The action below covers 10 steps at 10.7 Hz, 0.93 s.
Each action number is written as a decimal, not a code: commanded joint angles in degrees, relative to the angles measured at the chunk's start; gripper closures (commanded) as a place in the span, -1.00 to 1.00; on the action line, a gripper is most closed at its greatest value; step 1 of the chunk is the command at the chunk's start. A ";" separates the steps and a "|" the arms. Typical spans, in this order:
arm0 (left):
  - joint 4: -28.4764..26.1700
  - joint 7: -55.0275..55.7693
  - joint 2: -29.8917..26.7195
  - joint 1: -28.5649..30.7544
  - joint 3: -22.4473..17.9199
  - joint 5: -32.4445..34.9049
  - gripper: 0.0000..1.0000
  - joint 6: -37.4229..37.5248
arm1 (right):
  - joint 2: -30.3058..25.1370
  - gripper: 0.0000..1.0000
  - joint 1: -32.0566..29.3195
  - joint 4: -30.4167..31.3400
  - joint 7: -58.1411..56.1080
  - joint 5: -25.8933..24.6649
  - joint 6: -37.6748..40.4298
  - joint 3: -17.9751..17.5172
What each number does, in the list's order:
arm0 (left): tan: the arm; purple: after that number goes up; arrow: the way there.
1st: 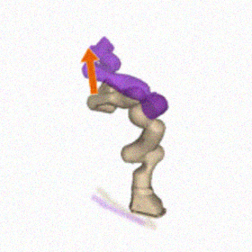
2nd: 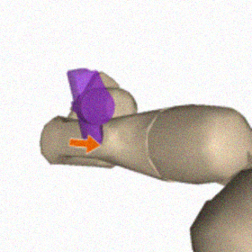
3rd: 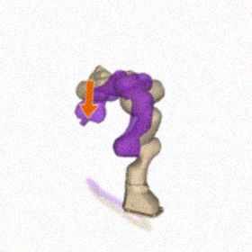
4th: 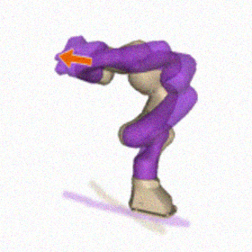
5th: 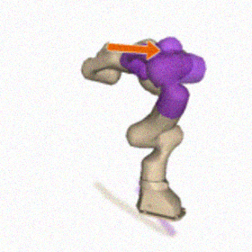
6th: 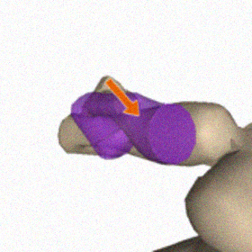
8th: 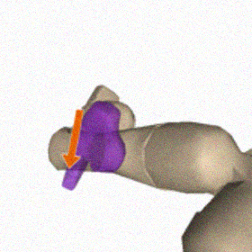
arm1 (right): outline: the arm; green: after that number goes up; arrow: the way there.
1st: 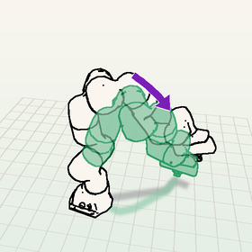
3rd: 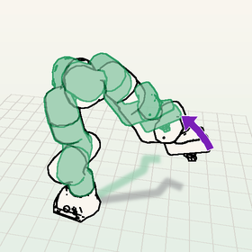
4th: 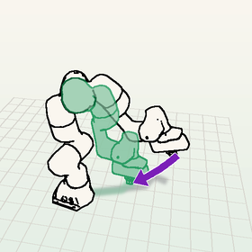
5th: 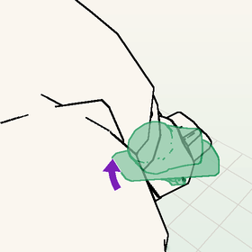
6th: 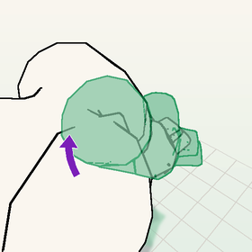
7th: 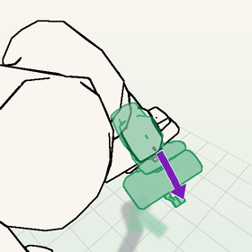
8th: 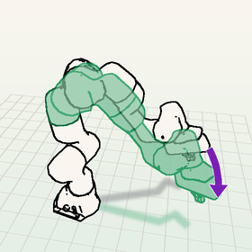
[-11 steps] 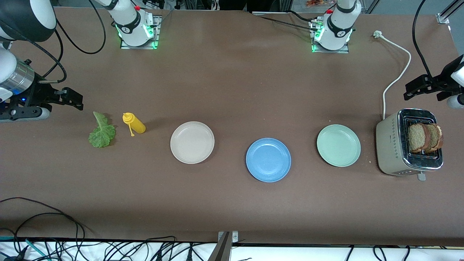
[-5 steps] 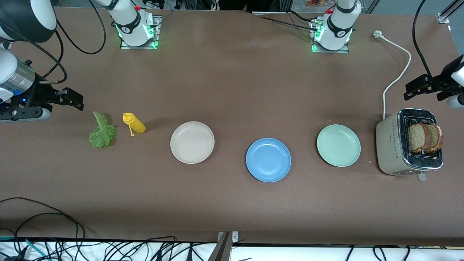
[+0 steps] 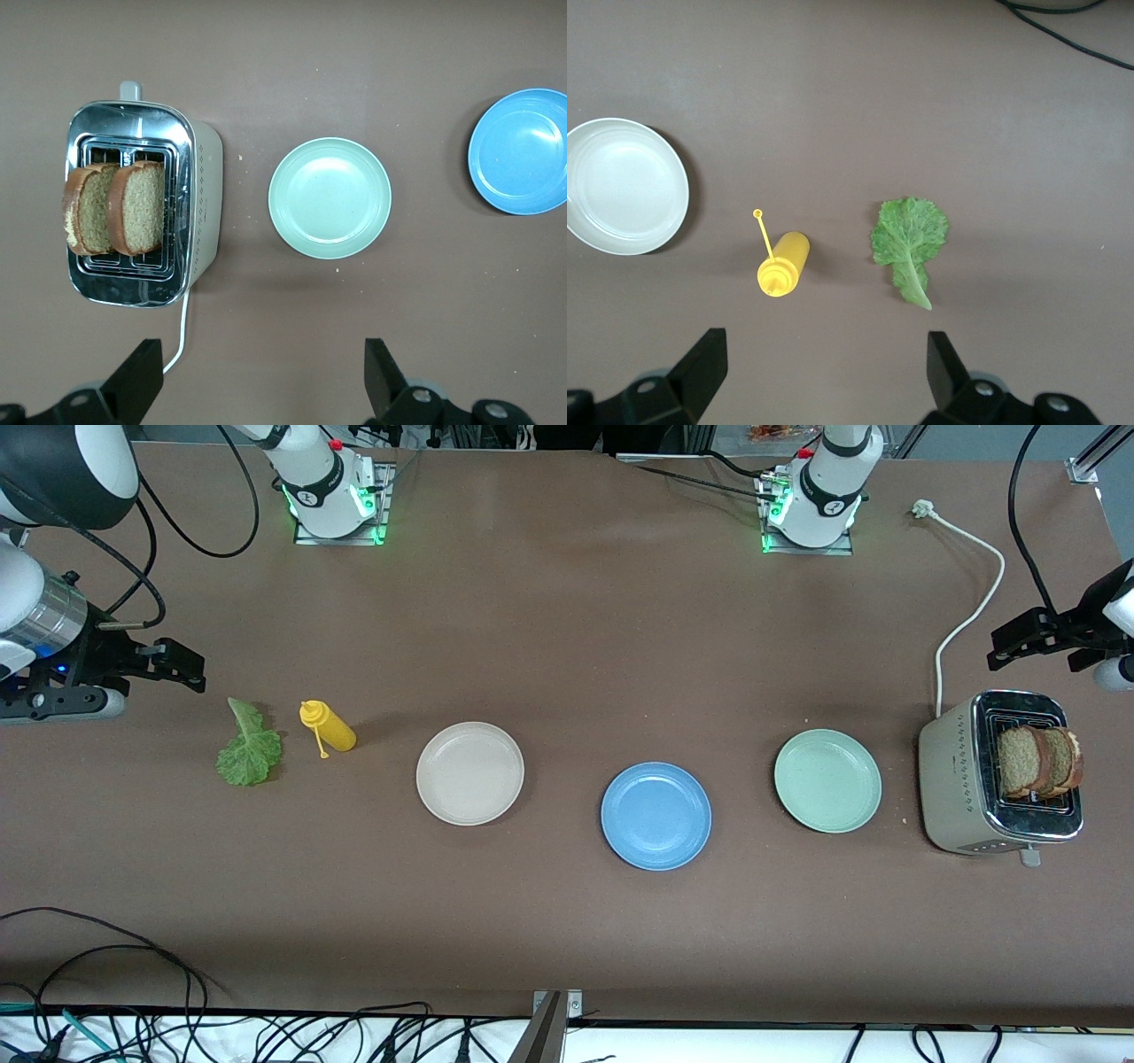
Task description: Make sandwich in blue plate with both arms
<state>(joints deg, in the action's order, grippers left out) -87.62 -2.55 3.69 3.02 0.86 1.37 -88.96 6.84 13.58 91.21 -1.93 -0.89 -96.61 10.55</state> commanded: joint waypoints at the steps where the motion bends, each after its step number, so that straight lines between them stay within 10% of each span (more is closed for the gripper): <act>1: 0.26 0.44 0.00 0.23 0.11 0.39 -1.00 0.10 | 0.10 -1.00 -0.14 -0.42 -0.71 -0.60 0.72 -0.10; 10: 0.26 0.44 0.00 0.23 0.11 0.39 -1.00 0.10 | 0.10 -1.00 0.13 -0.06 -1.23 -2.00 -0.33 -0.27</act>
<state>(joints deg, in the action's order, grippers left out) -87.62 -2.55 3.70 3.04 0.84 1.37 -88.96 7.08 13.63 91.23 -2.15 -1.27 -96.65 10.53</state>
